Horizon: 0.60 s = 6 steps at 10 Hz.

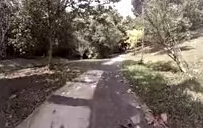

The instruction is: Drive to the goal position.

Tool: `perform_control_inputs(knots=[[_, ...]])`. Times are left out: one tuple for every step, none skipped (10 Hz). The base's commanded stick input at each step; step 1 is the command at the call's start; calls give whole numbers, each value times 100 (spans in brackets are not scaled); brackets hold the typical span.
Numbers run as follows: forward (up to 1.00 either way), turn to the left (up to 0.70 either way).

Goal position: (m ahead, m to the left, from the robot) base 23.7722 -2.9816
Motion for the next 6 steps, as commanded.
perform_control_inputs(knots=[[45, 0], [45, 0], [45, 0], [45, 0], [45, 0], [45, 0]])
